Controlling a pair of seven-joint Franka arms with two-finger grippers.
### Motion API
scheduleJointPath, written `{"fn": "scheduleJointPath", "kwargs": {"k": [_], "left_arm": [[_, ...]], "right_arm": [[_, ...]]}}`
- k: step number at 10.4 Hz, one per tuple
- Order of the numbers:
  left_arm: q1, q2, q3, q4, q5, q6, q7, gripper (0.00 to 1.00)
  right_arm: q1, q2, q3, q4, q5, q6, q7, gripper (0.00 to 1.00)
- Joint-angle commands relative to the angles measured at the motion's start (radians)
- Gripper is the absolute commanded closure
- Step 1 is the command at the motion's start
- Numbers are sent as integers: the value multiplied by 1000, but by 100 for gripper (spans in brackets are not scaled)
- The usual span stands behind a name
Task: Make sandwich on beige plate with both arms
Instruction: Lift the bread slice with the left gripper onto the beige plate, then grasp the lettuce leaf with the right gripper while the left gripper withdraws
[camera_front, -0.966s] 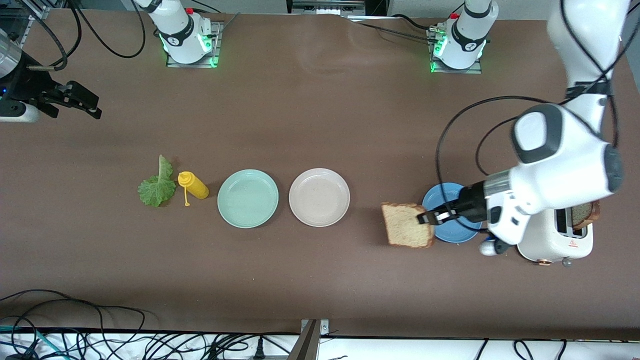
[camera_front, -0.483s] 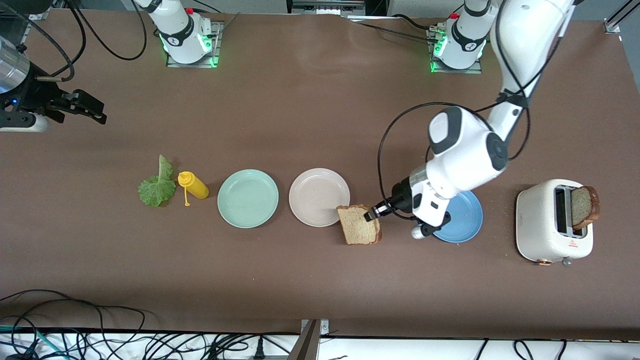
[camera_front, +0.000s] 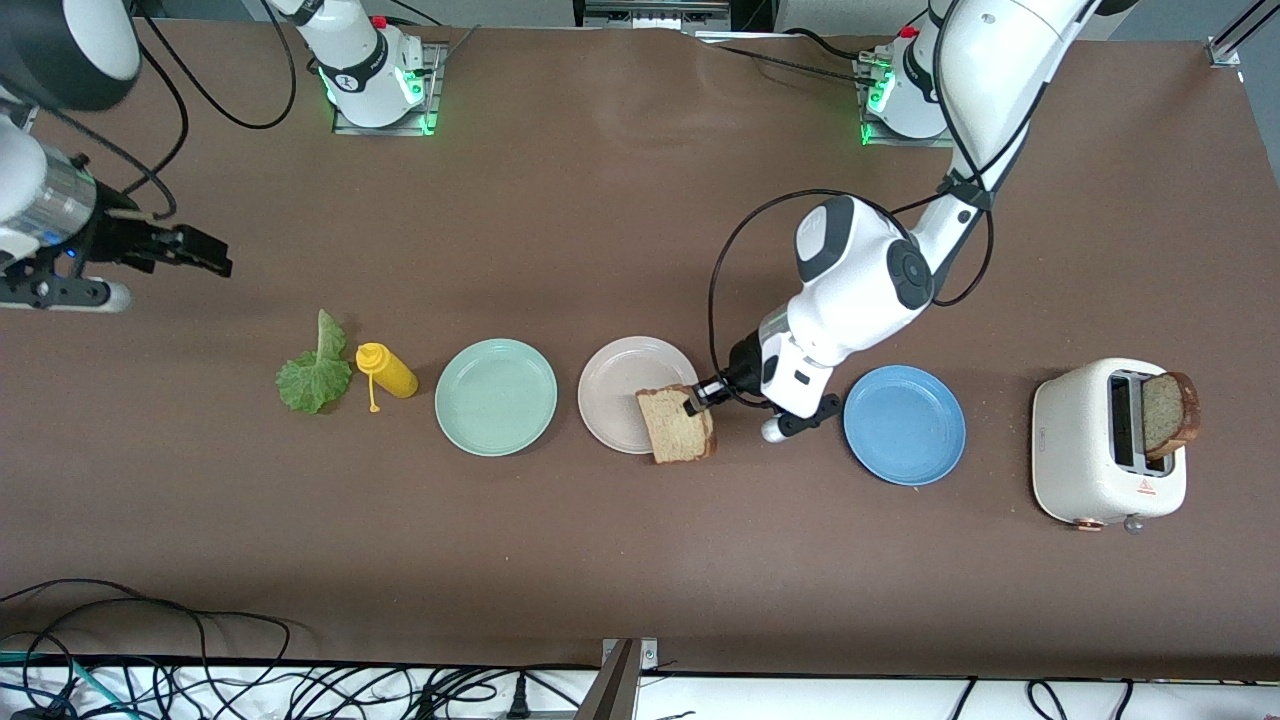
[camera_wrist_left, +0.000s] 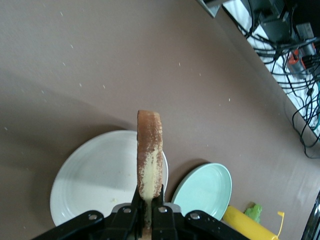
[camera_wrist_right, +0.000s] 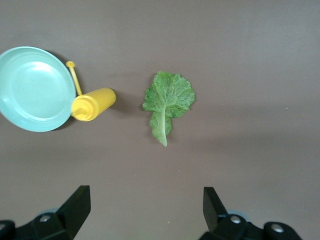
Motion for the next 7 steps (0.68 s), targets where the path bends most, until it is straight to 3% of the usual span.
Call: {"fn": "scheduleJointPath", "kwargs": {"k": [1, 4, 7], "left_arm": [[-36, -16, 12, -22, -36, 18, 2, 100], [-103, 41, 17, -13, -35, 120, -37, 100], [-136, 95, 22, -13, -28, 204, -46, 100]], "right_arm": [[-5, -17, -20, -164, -2, 135, 12, 0], [-5, 5, -34, -352, -2, 369, 10, 0], [-7, 146, -41, -392, -2, 528, -1, 0]]}}
